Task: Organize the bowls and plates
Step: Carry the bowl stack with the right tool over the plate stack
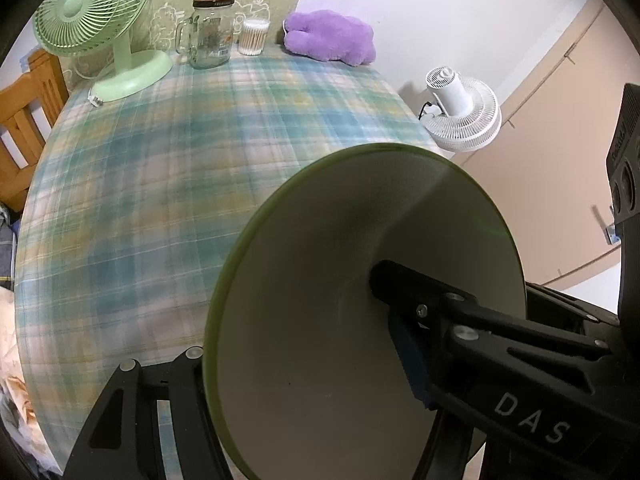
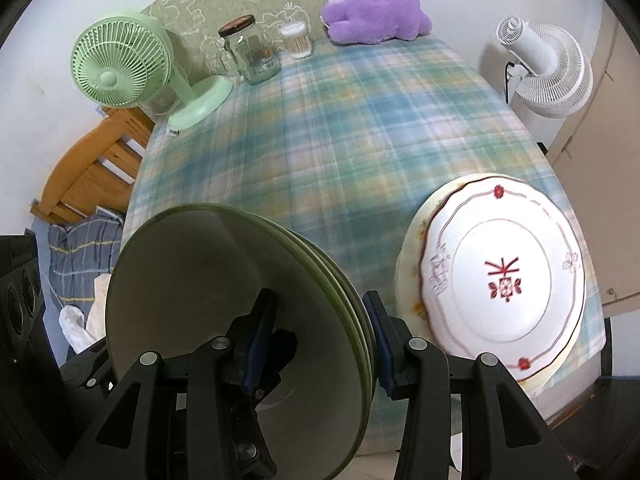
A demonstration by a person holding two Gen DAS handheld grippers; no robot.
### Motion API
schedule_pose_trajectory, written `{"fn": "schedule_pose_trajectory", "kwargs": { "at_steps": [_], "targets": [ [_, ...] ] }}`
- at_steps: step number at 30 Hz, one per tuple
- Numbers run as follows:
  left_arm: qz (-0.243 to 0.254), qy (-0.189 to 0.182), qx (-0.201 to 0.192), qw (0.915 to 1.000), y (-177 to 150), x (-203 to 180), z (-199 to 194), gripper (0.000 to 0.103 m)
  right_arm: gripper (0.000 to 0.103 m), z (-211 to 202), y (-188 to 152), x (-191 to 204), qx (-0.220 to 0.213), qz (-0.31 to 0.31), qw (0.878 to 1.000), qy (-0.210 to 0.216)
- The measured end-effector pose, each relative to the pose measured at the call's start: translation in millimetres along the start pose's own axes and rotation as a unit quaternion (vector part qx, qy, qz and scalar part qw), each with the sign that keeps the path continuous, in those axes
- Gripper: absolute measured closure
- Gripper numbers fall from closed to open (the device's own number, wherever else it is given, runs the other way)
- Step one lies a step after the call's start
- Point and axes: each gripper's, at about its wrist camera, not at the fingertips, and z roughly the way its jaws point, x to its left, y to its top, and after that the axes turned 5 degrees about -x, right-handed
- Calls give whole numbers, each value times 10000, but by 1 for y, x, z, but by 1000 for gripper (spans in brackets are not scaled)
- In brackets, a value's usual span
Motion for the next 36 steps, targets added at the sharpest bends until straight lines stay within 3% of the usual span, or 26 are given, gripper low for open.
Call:
{"fn": "schedule_pose_trajectory", "kwargs": {
  "at_steps": [20, 36],
  "targets": [
    [-472, 327, -161, 9982, 20, -89, 37, 35, 56, -13, 36, -93, 150, -474, 9982, 324],
    [-710, 261, 103, 9971, 26, -138, 84, 35, 56, 0, 49, -160, 445, -525, 9974, 212]
  ]
}}
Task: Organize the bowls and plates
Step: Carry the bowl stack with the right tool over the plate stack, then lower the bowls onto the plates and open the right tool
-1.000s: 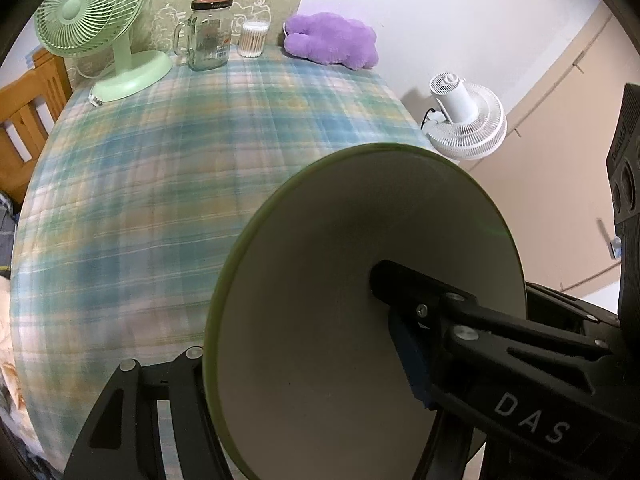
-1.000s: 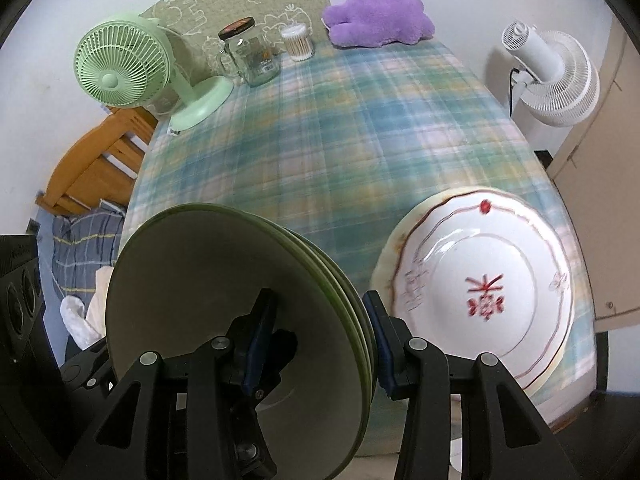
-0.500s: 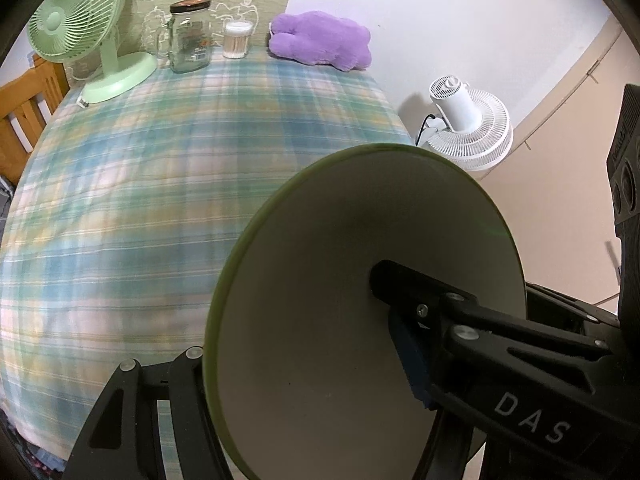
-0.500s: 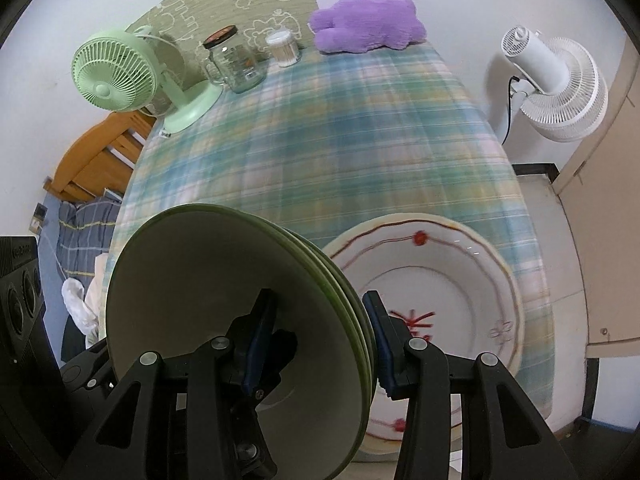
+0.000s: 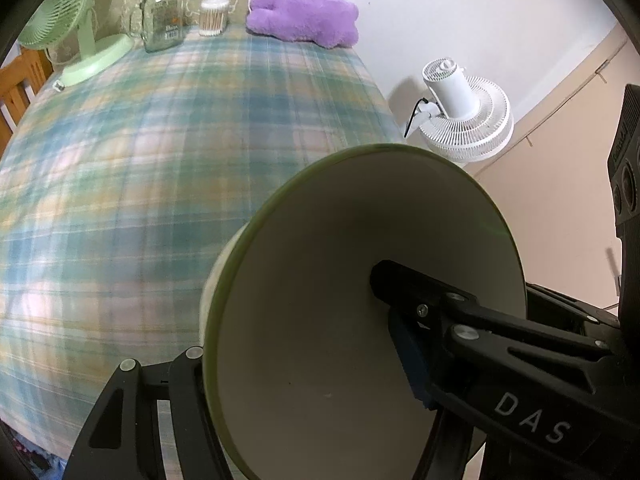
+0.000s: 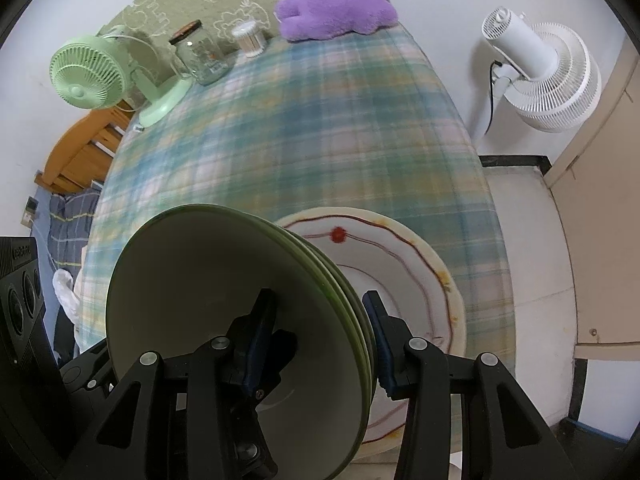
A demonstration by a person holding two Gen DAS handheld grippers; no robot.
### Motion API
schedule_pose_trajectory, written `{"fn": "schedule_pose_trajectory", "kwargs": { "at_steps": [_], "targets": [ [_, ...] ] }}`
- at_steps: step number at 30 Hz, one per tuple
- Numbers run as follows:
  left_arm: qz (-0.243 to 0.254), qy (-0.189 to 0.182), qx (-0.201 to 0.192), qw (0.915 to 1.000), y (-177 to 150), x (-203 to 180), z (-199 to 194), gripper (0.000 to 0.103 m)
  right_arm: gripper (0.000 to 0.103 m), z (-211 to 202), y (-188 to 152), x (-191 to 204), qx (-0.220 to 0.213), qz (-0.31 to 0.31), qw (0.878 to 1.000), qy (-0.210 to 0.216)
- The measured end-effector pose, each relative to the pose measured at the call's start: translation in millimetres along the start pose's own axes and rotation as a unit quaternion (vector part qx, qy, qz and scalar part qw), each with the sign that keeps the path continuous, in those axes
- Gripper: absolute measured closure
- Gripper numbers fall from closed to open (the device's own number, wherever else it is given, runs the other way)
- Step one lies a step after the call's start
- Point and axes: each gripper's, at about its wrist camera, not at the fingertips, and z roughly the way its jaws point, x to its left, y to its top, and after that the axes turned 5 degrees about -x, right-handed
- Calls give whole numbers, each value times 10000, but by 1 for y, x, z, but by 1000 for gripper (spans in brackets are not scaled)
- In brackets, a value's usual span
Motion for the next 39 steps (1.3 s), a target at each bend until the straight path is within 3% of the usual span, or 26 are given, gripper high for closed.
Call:
{"fn": "schedule_pose_trajectory", "kwargs": {
  "at_steps": [13, 26, 28, 33, 36, 39],
  "targets": [
    [-134, 104, 236, 9996, -1, -8, 24, 35, 56, 22, 5, -21, 364, -90, 9993, -49],
    [112, 275, 154, 9994, 1, -17, 28, 33, 51, 24, 6, -30, 173, -11, 9998, 36],
    [199, 437, 95, 9988, 0, -20, 26, 24, 50, 24, 4, -30, 130, -46, 9999, 69],
    [405, 470, 12, 9981, -1, -25, 16, 16, 49, 17, 2, -17, -4, -469, 9986, -245],
    [426, 503, -104, 9978, 0, -19, 7, 13, 36, 8, 2, -13, -175, -455, 9981, -382],
    [483, 523, -237, 9972, 1, -13, -5, 12, 34, -2, 1, -8, -362, -409, 9969, -574]
  ]
}}
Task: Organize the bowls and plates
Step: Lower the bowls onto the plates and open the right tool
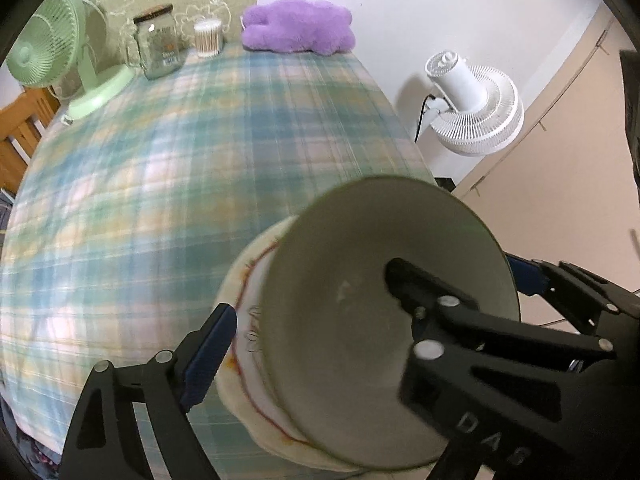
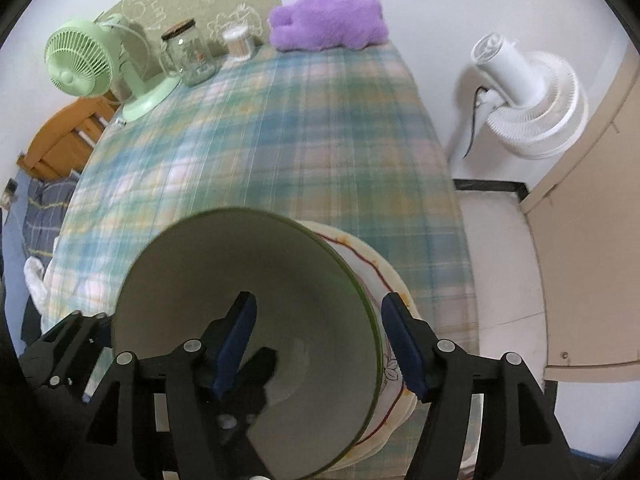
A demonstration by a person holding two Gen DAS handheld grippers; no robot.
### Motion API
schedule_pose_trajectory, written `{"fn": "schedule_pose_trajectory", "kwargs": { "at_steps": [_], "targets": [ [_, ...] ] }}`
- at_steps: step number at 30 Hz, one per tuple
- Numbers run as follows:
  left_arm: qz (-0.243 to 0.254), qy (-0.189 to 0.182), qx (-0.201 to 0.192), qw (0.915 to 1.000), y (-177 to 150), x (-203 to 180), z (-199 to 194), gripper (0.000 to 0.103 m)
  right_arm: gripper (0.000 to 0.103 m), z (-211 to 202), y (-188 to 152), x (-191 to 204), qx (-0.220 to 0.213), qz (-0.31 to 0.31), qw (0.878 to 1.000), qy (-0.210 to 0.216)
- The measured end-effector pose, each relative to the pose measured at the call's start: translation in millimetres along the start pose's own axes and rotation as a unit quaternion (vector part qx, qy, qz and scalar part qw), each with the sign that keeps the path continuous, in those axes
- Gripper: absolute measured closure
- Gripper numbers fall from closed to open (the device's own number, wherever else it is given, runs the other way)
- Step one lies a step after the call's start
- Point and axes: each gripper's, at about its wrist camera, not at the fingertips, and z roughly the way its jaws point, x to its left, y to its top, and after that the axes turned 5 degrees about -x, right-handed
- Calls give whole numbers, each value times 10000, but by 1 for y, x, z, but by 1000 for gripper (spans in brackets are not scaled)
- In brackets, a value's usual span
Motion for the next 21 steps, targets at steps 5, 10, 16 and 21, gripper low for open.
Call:
{"fn": "schedule_pose_trajectory", "kwargs": {
  "at_steps": [5, 10, 16, 21],
  "targets": [
    [236, -20, -368, 9990, 3, 7, -23, 12, 34, -22, 1, 9, -355, 164, 9984, -411],
    [385, -80, -784, 9961, 7, 24, -50, 12, 34, -46, 1, 27, -761, 286, 9943, -689],
    [374, -14, -1204, 9920, 5, 61, -80, 12, 34, -68, -1, 61, -1200, 312, 9891, -791],
    [299, 282, -1487, 9880, -6, 101, -99, 12, 34, -78, -10, 99, -1526, 245, 9849, -777]
  ]
}}
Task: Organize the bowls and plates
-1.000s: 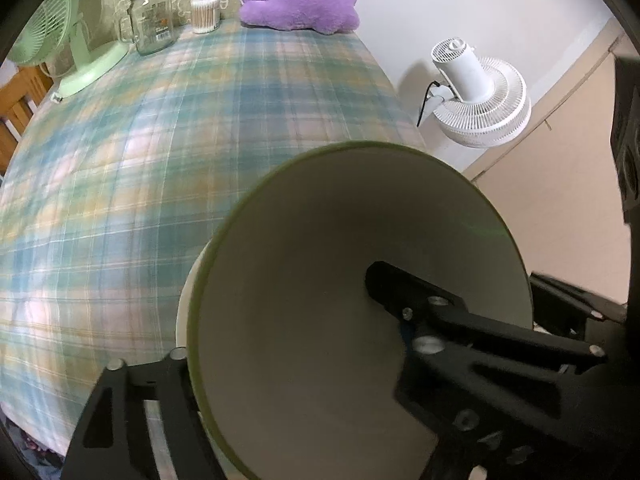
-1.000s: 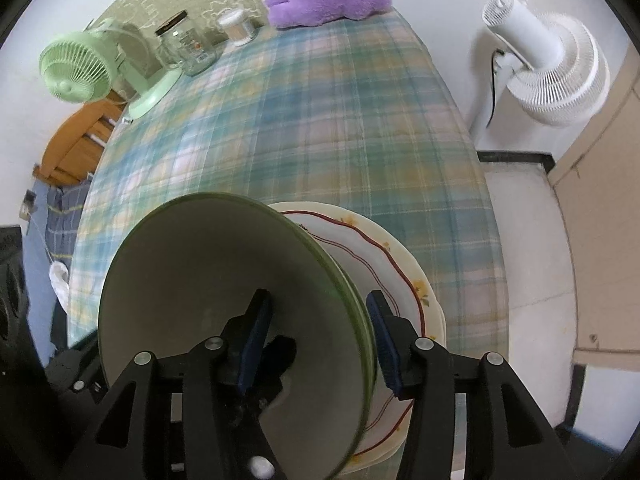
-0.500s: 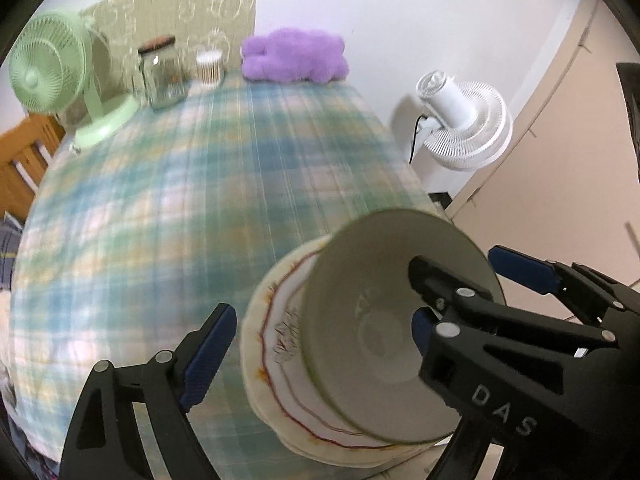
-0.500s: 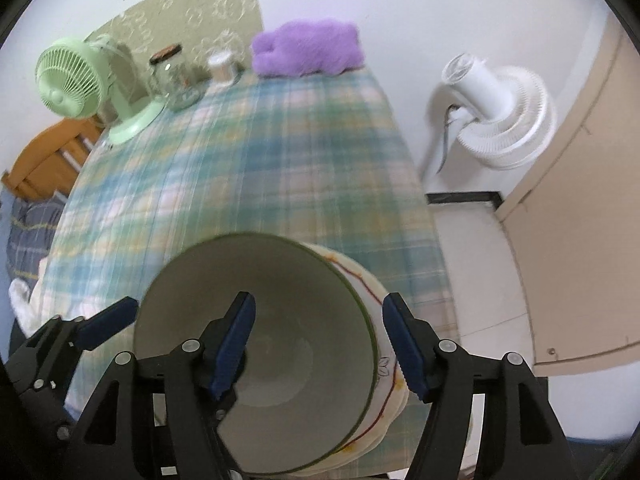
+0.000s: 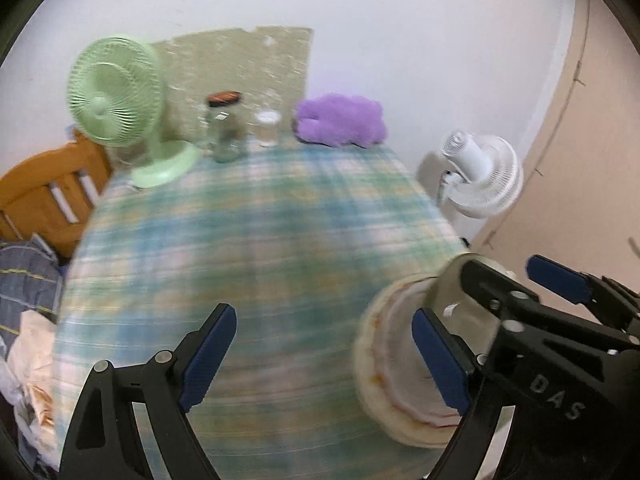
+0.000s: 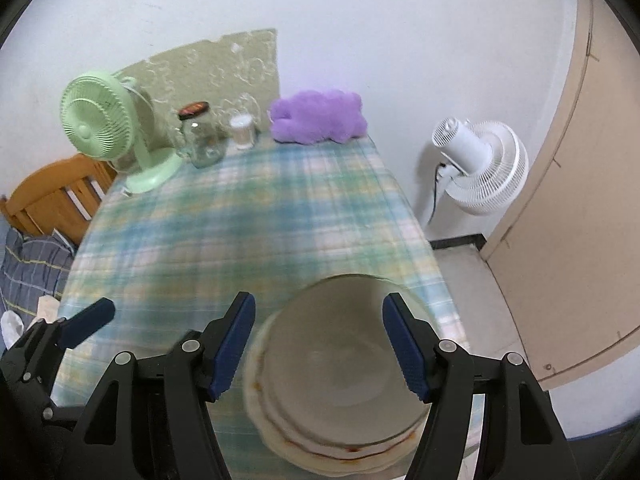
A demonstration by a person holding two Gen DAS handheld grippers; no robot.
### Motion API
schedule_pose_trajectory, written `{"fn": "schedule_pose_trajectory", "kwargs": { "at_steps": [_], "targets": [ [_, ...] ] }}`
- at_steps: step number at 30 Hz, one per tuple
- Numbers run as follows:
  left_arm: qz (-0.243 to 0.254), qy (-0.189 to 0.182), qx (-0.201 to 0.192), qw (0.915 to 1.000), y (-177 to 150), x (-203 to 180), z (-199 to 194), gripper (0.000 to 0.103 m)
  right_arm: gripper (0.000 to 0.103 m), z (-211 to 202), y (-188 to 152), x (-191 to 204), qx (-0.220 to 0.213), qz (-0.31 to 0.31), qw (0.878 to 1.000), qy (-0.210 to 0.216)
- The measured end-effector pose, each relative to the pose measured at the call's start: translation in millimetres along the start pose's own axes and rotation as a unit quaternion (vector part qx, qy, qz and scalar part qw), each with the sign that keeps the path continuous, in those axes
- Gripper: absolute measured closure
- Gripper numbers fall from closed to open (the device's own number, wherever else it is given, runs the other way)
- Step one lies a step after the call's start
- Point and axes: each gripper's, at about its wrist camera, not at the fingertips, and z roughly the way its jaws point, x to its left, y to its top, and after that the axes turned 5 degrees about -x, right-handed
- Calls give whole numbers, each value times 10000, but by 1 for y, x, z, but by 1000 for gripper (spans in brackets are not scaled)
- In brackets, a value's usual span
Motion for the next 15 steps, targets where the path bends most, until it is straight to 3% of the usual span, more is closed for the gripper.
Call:
{"fn": "schedule_pose_trajectory", "kwargs": {
  "at_steps": [9, 15],
  "targets": [
    [184, 287, -487, 9982, -36, 60, -30, 12, 34, -15, -33, 56, -413, 52, 9991, 54],
    [27, 517, -773, 9957, -64, 83, -43, 10, 33, -24, -61, 75, -587, 7, 9979, 263]
  ]
}}
